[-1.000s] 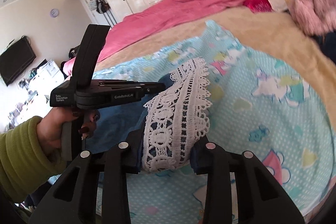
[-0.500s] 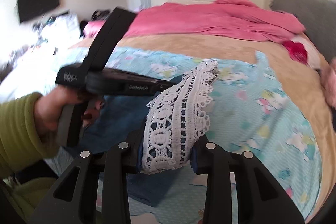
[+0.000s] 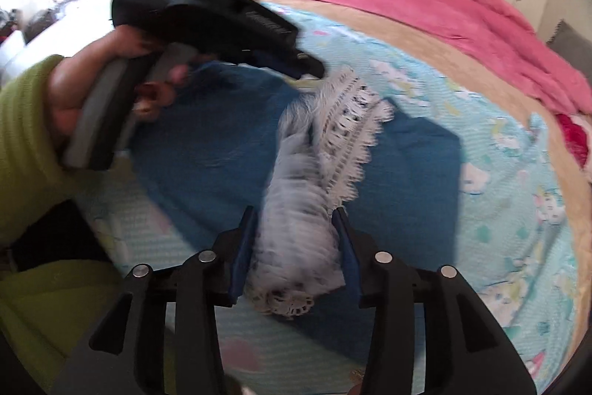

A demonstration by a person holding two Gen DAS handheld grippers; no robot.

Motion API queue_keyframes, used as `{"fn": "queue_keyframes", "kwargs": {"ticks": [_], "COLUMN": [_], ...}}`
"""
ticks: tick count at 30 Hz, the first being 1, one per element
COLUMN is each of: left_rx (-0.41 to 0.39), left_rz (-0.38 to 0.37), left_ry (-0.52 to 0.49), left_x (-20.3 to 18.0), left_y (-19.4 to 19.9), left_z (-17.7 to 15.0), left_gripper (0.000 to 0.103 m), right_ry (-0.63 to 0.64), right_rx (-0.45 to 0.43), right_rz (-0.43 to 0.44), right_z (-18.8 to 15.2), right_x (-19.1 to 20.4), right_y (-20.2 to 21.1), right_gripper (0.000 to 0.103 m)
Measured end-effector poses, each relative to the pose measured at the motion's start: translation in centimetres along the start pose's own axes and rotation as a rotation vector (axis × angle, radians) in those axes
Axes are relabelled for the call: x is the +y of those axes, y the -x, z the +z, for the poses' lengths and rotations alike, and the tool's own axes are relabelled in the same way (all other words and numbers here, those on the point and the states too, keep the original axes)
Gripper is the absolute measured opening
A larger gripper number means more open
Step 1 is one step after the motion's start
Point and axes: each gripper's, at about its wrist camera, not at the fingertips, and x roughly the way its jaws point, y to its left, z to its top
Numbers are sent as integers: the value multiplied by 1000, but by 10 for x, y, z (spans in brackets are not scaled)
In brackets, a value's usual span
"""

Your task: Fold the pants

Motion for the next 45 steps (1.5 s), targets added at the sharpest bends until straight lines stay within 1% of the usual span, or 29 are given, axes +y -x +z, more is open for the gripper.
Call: {"fn": "queue_keyframes", "kwargs": {"ticks": [2, 5, 8, 13, 14, 16, 20, 23, 25, 26, 27, 28, 29, 30, 32, 34, 36, 37, 38, 39, 42, 45], "left_rx": [-7, -7, -5, 16, 22, 39, 66, 92, 104, 105, 107, 109, 105, 100, 86, 76, 82, 85, 88, 89, 90, 91], "left_rz": [-5, -11, -17, -20, -18, -6, 33, 53, 67, 75, 90, 93, 105, 120, 134, 134, 135, 136, 136, 137, 135, 148], "left_ry": [10, 16, 16, 8, 4, -1, -7, -8, -12, -18, -32, -41, -54, -71, -113, -124, -120, -117, -116, -113, -101, -107], "left_x": [1, 2, 2, -5, -6, -10, -13, -15, -18, -19, -22, -25, -28, -32, -40, -42, -39, -38, -38, -35, -32, -34], "left_y": [1, 1, 1, -3, -5, -11, -23, -32, -39, -41, -43, -45, -45, -44, -40, -36, -38, -39, -40, -41, -42, -43], "left_z": [1, 2, 1, 1, 1, 2, 4, 5, 4, 4, 3, 3, 2, 2, 3, 5, 5, 4, 3, 2, 1, 0], "left_gripper": [23, 27, 29, 35, 38, 41, 48, 48, 48, 46, 33, 24, 19, 17, 16, 16, 16, 17, 17, 17, 18, 18], "right_ry": [12, 19, -5, -37, -39, -46, -29, -21, -7, 2, 4, 3, 4, -2, -21, -35, -37, -36, -37, -38, -42, -33], "right_rx": [-10, -40, -52, -53, -52, -52, -54, -57, -55, -52, -46, -36, -27, -33, -57, -78, -72, -68, -61, -61, -60, -51], "right_rz": [18, 40, 21, 17, 20, 34, 92, 130, 139, 135, 129, 126, 137, 151, 171, 185, 207, 193, 198, 197, 184, 179], "right_z": [1, 3, 1, -10, -13, -18, -21, -21, -20, -21, -21, -21, -21, -21, -19, -15, -12, -12, -10, -11, -12, -12], "right_x": [4, 5, -4, -17, -17, -15, -1, 6, 11, 13, 14, 15, 15, 14, 11, 9, 8, 8, 7, 6, 2, 3], "right_y": [5, 17, 27, 32, 33, 32, 26, 21, 17, 15, 12, 10, 8, 9, 15, 19, 18, 17, 17, 17, 19, 16], "right_gripper": [50, 51, 55, 55, 55, 55, 55, 55, 55, 55, 55, 45, 24, 21, 18, 18, 22, 24, 31, 34, 34, 34]}}
